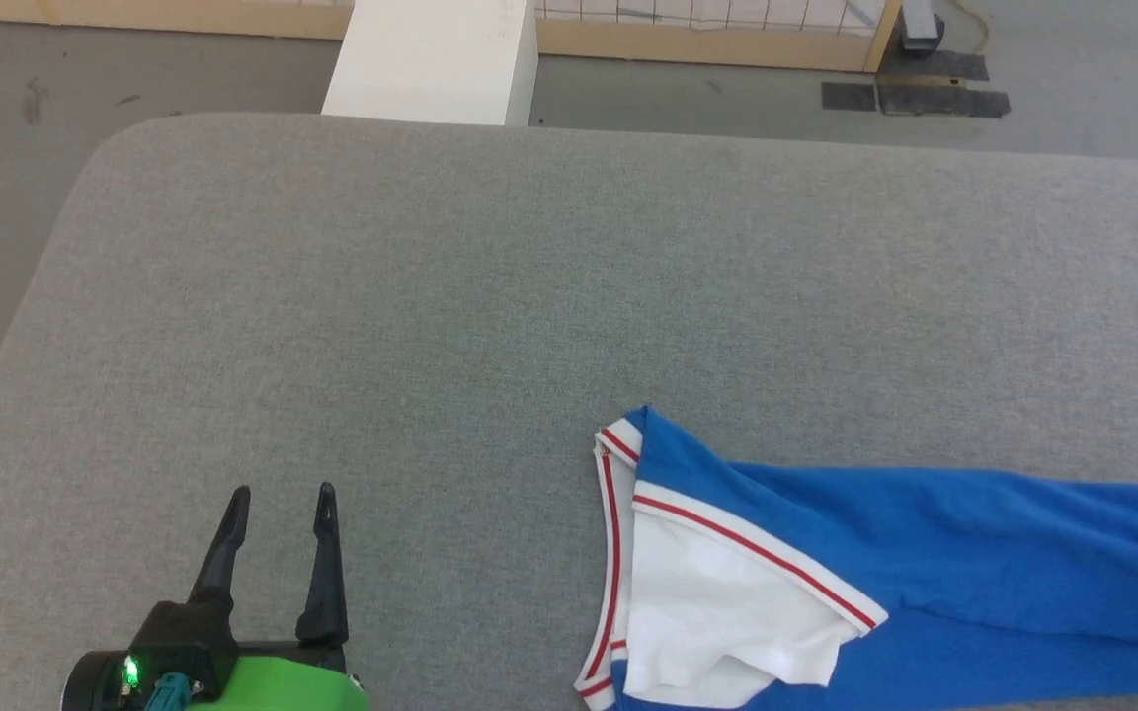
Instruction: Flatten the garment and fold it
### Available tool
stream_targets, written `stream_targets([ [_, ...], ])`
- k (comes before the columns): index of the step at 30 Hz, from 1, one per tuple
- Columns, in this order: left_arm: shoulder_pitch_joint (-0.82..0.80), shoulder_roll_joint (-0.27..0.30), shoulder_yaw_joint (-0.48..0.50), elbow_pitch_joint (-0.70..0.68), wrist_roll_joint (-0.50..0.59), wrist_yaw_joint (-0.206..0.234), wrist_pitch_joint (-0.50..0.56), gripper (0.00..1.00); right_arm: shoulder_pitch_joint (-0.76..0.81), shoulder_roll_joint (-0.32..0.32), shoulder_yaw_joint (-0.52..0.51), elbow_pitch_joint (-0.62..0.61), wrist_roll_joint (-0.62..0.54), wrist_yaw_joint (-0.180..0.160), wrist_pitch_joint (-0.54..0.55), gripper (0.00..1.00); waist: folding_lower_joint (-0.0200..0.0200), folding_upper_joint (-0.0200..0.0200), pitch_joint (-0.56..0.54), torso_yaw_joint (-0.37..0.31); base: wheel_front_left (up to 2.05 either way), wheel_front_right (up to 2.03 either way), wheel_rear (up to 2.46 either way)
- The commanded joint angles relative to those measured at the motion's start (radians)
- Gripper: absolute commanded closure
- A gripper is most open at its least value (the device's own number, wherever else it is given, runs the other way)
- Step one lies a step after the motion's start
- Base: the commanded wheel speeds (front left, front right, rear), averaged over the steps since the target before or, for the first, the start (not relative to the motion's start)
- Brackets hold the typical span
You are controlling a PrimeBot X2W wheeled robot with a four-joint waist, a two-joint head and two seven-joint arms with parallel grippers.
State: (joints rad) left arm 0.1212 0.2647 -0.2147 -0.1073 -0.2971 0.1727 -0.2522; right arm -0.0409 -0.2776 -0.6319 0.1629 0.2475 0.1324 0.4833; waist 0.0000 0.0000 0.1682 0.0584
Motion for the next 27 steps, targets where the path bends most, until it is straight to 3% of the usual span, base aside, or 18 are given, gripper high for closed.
stream_targets([
  [1,-0.011,0.007,-0.002,0.004,0.003,0.001,-0.001,0.00,-0.011,0.017,0.029,-0.016,0.016,-0.002,-0.001,1.00,0.0000,0.0000,-0.013,-0.006,0.00,0.00,0.00],
  [9,0.015,-0.004,-0.011,0.019,-0.011,0.002,-0.002,0.00,0.100,0.149,0.257,-0.263,0.175,-0.002,0.173,1.00,0.0000,0.0000,-0.067,-0.009,0.00,0.00,0.00],
  [17,0.025,-0.015,-0.016,0.030,-0.022,-0.001,-0.005,0.00,0.136,0.204,0.496,-0.512,0.255,-0.002,0.338,1.00,0.0000,0.0000,-0.087,0.000,0.00,0.00,0.00],
  [21,0.022,-0.018,-0.017,0.034,-0.027,-0.004,-0.006,0.00,0.099,0.210,0.626,-0.534,0.257,-0.002,0.366,1.00,0.0000,0.0000,-0.091,0.008,0.00,0.00,0.00],
  [27,0.010,-0.026,-0.025,0.041,-0.036,-0.014,-0.006,0.00,0.026,0.215,0.773,-0.461,0.244,-0.002,0.374,1.00,0.0000,0.0000,-0.094,0.032,0.00,0.00,0.00],
])
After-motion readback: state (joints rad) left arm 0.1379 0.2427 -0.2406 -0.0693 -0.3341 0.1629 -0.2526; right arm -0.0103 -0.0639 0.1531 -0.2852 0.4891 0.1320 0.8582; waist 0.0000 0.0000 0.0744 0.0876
